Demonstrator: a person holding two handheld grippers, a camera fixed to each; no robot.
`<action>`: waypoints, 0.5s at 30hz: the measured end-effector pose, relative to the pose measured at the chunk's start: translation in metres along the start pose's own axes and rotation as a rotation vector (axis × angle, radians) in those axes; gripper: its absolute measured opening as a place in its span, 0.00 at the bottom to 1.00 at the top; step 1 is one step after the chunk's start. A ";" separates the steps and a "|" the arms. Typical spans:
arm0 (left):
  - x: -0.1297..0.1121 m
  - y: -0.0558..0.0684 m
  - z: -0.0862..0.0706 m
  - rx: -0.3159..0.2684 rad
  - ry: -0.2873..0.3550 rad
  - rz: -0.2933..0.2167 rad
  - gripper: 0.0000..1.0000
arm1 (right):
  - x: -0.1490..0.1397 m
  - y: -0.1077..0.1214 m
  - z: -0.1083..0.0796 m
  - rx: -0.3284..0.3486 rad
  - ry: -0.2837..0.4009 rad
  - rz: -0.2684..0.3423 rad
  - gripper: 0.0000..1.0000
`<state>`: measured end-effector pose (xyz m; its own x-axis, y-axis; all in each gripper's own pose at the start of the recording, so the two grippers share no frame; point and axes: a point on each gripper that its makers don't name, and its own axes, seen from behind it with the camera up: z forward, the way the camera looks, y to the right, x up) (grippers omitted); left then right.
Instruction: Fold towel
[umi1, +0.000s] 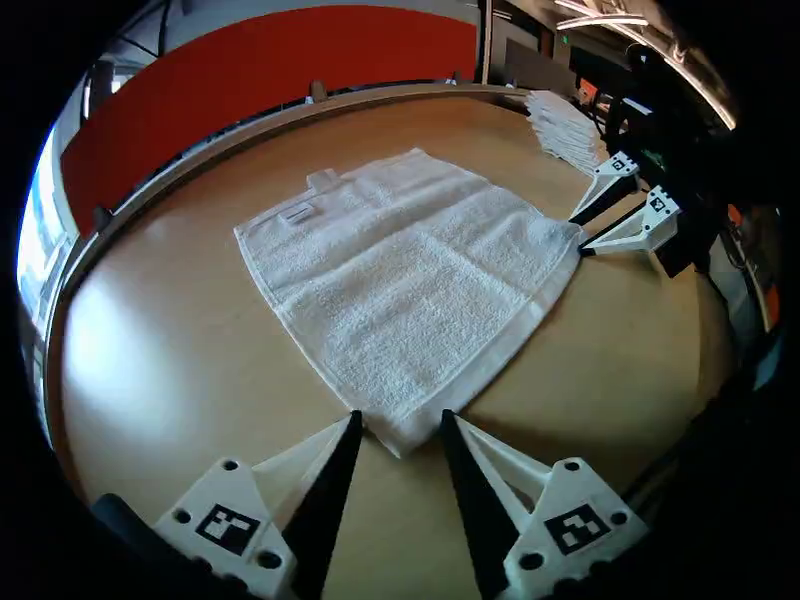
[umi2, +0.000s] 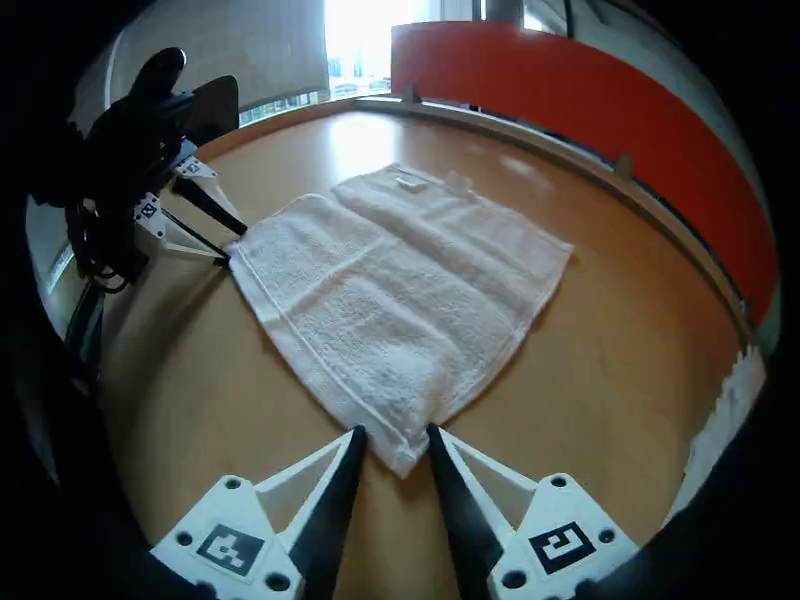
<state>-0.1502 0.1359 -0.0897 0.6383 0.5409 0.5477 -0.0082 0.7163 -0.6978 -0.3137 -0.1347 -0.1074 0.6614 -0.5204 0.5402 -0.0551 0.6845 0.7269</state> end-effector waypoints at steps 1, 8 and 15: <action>0.000 0.000 0.000 0.001 -0.002 -0.002 0.52 | 0.000 0.000 0.000 0.000 0.000 0.002 0.37; 0.000 -0.001 0.000 0.017 -0.013 -0.020 0.26 | 0.000 -0.003 0.001 0.011 0.000 0.016 0.25; 0.001 -0.003 0.000 0.028 -0.021 -0.035 0.17 | 0.001 -0.008 0.000 0.030 0.000 0.018 0.23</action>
<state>-0.1499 0.1338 -0.0869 0.6225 0.5239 0.5814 -0.0074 0.7467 -0.6651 -0.3128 -0.1406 -0.1124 0.6603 -0.5078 0.5533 -0.0898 0.6781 0.7295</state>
